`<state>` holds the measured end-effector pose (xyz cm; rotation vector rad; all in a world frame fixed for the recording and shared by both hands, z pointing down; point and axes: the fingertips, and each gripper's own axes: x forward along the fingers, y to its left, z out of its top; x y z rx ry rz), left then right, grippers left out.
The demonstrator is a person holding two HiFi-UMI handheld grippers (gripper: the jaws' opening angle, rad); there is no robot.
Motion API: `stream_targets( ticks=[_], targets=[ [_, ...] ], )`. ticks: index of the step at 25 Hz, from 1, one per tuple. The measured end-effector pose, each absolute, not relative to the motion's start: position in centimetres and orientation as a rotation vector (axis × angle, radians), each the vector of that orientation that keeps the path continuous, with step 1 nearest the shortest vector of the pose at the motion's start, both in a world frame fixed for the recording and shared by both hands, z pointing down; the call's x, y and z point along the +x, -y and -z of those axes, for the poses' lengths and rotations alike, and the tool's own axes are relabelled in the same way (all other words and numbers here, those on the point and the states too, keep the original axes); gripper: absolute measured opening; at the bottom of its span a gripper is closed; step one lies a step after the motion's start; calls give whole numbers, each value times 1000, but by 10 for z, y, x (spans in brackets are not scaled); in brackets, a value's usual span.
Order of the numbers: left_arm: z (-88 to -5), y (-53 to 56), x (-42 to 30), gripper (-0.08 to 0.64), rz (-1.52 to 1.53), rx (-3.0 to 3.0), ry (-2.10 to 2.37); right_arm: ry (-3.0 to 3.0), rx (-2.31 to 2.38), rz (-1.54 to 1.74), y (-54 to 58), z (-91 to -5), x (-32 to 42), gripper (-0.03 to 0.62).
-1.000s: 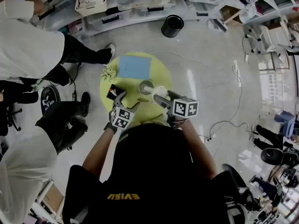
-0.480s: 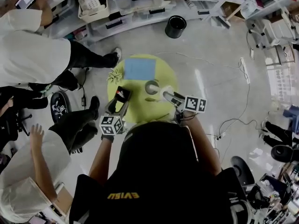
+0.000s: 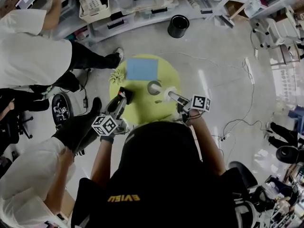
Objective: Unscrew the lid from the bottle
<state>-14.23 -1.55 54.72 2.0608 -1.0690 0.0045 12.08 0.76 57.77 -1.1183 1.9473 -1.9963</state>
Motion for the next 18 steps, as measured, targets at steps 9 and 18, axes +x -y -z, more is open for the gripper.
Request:
stream_targets(
  ticks=[9,18],
  targets=[
    [-549,15,-142,212,-11,2054,1079,-1948,-1116,2004,-11,-577,122,405],
    [-547,14,-143,207,-10,2051,1088,-1953,-1117,2009,-12,-574,122,405]
  ],
)
